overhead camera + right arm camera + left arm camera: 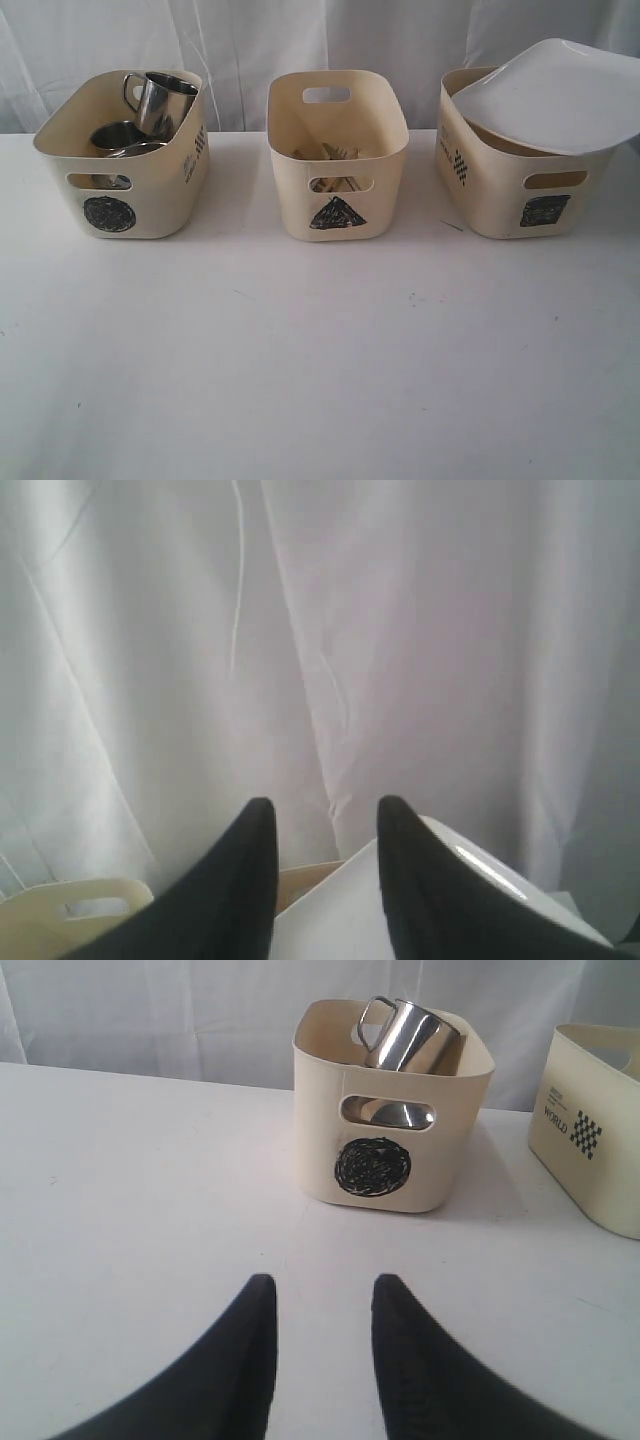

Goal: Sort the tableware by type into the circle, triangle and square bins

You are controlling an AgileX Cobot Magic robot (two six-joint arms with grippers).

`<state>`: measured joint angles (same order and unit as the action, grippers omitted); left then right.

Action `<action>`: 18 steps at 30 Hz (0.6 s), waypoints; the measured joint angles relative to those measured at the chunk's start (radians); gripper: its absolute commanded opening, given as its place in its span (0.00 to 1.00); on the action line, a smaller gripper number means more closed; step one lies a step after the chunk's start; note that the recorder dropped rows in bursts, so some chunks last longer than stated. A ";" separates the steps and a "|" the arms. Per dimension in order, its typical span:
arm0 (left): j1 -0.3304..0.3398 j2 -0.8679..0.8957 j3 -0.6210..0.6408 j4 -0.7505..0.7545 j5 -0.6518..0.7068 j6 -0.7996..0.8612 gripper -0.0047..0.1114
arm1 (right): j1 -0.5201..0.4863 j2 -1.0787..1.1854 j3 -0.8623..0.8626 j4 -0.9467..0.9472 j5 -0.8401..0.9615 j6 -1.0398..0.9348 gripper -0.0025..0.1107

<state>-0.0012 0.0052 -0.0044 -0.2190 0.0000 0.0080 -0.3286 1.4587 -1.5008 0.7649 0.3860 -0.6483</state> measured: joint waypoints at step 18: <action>0.000 0.000 0.000 0.000 0.000 0.000 0.36 | 0.000 -0.498 0.389 0.000 0.012 0.000 0.31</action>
<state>-0.0012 0.0052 -0.0044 -0.2190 0.0000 0.0080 -0.3286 0.9609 -1.1115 0.7649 0.3979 -0.6483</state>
